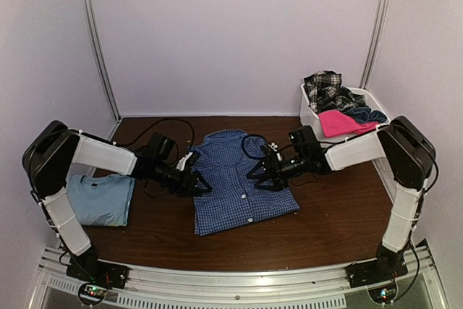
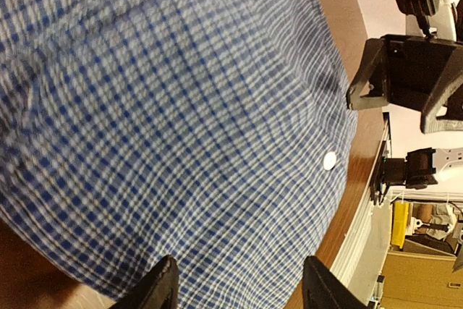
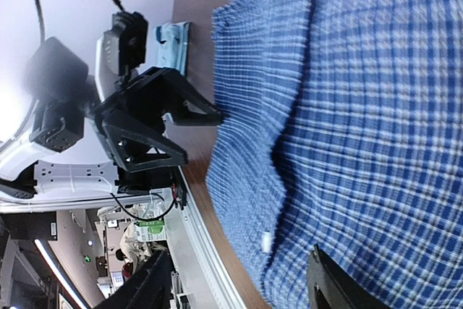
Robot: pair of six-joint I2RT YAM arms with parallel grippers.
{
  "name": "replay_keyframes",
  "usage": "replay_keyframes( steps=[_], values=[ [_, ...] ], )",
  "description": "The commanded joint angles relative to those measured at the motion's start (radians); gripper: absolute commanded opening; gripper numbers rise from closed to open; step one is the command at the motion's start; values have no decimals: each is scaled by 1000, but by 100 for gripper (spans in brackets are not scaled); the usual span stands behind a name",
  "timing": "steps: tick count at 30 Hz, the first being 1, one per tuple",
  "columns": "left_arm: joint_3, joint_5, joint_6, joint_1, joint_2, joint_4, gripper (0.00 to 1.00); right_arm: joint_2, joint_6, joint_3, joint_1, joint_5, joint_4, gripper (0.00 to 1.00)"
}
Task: Fold and stack the mixed laundry pile
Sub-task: Smooth out the 2/3-rectangle-folded shirt at the center of the board.
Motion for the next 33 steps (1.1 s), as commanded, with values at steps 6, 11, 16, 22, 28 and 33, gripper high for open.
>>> replay_keyframes(
  steps=[6,11,16,22,28,33],
  values=[
    [290,-3,43,53,194,-23,59,173,-133,301,-55,-19,-150,64],
    [363,6,10,95,321,38,57,327,-159,390,-84,-14,-150,62],
    [428,-27,56,144,414,-58,55,354,-189,343,-97,-4,-174,61],
    [405,-32,208,173,320,-173,55,224,-208,183,-66,28,-183,61],
    [273,-70,282,165,41,-199,60,34,-241,251,-49,67,-329,62],
    [173,-81,210,171,-78,-168,64,28,-36,264,93,-40,-162,65]
  ],
)
